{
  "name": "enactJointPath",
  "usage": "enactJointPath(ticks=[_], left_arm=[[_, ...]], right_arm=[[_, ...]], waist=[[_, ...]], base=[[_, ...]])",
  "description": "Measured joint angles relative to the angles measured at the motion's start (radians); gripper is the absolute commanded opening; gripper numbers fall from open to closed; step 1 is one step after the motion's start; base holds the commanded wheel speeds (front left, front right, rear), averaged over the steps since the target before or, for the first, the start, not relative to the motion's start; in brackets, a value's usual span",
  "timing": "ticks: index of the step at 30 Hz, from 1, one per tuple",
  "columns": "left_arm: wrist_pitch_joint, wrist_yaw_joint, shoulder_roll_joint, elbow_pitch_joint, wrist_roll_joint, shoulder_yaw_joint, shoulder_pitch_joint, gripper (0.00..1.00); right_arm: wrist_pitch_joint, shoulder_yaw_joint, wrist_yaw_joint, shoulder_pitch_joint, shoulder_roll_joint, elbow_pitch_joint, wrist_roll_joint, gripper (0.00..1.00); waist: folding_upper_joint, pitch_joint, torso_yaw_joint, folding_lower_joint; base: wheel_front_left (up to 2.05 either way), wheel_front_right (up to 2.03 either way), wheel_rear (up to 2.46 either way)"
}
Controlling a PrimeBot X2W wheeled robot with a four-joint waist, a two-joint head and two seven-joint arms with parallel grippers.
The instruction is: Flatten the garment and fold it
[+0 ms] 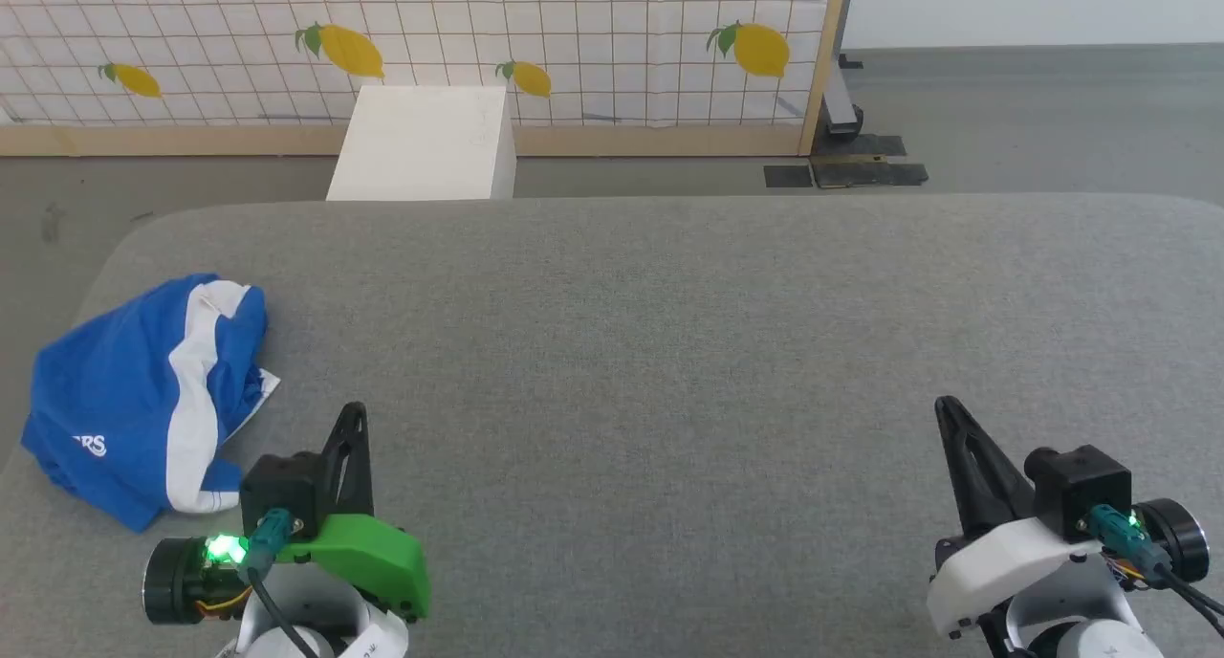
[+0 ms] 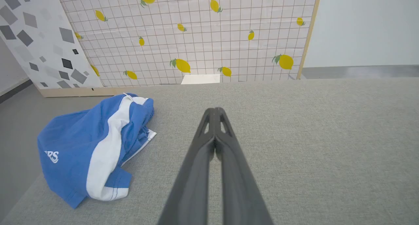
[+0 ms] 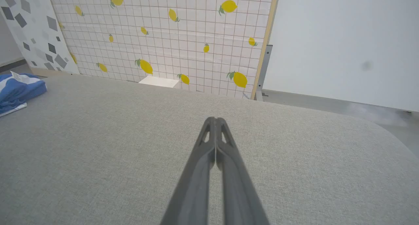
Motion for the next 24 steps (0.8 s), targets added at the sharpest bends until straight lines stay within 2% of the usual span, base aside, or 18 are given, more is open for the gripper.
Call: enactJointPath(ticks=[24], left_arm=[[0.000, 0.000, 0.000, 0.000, 0.000, 0.000, 0.000, 0.00]], right_arm=[[0.000, 0.000, 0.000, 0.000, 0.000, 0.000, 0.000, 0.00]], waist=[[0.0000, 0.000, 0.000, 0.0000]], base=[[0.00, 0.00, 0.00]])
